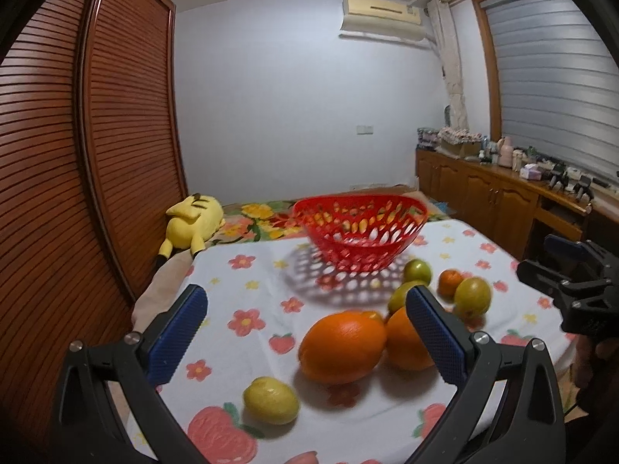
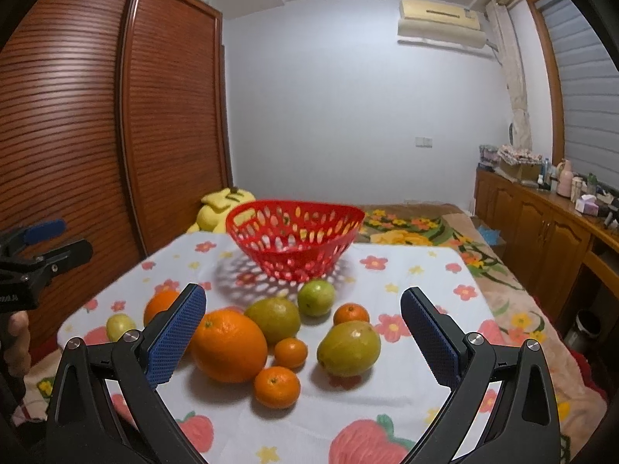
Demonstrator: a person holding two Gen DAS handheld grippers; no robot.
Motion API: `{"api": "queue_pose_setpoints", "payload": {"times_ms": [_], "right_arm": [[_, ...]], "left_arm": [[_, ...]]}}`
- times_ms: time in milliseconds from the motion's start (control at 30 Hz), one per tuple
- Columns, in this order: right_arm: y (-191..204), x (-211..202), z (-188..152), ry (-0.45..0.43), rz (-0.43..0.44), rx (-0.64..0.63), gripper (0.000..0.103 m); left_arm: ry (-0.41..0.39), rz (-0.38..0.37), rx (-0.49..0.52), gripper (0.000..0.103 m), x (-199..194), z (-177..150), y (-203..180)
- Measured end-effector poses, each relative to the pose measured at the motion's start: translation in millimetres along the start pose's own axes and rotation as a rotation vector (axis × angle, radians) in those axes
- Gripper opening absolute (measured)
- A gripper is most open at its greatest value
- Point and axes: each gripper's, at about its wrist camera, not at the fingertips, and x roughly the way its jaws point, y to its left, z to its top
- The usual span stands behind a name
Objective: Organize fruits
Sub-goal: 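Grasp the yellow lemon with the left tool while the right tool grasps a tangerine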
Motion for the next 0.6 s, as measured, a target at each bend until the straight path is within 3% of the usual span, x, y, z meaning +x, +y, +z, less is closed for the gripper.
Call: {"api": "queue_pose_setpoints", "payload": {"times_ms": [600], "right_arm": [[3.7,35.0,-36.3,0.138,0.047,-0.025,0.095]], "left_arm": [[0.187,-0.034,-0.063,0.103,38.1,-64.8,37.6]]}}
